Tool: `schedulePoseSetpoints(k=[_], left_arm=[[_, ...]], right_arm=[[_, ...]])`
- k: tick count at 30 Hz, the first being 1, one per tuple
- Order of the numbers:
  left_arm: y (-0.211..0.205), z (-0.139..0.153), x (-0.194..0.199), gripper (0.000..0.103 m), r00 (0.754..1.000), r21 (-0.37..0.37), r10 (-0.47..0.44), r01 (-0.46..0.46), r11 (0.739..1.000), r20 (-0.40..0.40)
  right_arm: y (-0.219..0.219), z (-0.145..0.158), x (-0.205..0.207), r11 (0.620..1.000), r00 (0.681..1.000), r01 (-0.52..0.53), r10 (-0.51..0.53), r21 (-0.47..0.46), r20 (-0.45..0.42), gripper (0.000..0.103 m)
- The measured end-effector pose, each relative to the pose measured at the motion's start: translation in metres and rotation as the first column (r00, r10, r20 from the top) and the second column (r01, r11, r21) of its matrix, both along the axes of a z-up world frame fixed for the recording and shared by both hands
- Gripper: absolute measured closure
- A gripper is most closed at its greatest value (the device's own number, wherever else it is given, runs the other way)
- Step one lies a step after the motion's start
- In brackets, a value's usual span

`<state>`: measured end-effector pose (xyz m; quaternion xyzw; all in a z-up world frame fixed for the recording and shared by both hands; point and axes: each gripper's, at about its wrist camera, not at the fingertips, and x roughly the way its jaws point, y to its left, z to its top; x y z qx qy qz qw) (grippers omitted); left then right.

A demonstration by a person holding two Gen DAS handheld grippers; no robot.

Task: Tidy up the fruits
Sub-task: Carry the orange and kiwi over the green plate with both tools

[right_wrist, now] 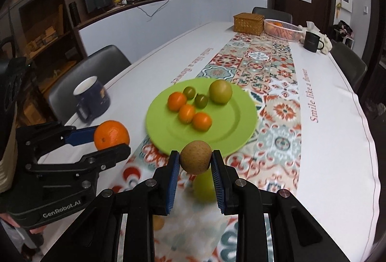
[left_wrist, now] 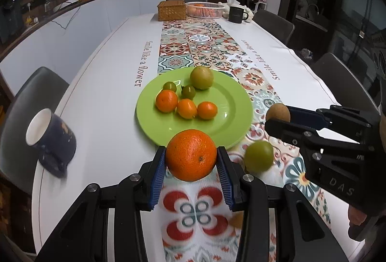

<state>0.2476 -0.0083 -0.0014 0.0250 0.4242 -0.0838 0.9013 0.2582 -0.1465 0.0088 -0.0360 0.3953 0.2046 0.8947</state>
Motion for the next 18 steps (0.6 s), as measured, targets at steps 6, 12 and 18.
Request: schedulePoseSetpoints(k=[6, 12, 18], left_arm=[[0.001, -0.015, 0.033, 0.062, 0.999, -0.003, 0.000, 0.000, 1.000, -0.039], [0.000, -0.035, 0.055, 0.062, 0.997, 0.002, -0.013, 0.013, 1.000, -0.077], [-0.003, -0.052, 0.070, 0.062, 0.992, -0.001, -0.021, 0.021, 1.000, -0.127]], right_arm=[[0.002, -0.013, 0.039, 1.000, 1.000, 0.003, -0.003, -0.013, -0.028, 0.075], [0.005, -0.030, 0.066, 1.000, 0.998, 0.007, -0.009, -0.019, -0.068, 0.075], [0.007, -0.048, 0.081, 1.000, 0.995, 0.000, -0.003, -0.028, -0.102, 0.075]])
